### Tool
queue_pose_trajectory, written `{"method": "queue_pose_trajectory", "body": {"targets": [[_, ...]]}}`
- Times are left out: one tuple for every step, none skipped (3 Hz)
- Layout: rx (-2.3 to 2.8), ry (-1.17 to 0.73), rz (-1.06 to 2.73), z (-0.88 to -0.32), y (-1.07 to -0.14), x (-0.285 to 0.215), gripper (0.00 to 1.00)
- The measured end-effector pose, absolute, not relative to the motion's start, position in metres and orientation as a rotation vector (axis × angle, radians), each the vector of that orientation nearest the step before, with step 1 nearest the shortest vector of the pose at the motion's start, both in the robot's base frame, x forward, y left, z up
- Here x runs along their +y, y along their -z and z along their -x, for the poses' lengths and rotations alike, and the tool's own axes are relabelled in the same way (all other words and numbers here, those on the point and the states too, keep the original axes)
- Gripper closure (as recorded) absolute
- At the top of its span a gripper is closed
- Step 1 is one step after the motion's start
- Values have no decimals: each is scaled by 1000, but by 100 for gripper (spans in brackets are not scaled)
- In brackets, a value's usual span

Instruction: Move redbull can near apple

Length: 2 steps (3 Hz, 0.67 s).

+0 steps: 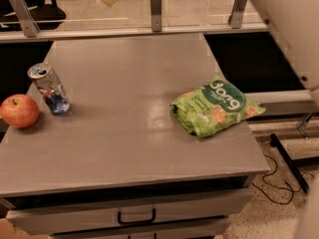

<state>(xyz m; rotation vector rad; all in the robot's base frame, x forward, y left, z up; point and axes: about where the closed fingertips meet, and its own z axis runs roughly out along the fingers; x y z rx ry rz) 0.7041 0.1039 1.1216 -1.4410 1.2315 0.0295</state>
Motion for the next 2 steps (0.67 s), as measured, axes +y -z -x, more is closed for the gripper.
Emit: {"method": "queue_pose_trajectory", "body": {"targets": [[1229, 252, 1288, -678, -1183, 39, 0], [1205, 320, 1244, -661, -1199, 40, 0]]}}
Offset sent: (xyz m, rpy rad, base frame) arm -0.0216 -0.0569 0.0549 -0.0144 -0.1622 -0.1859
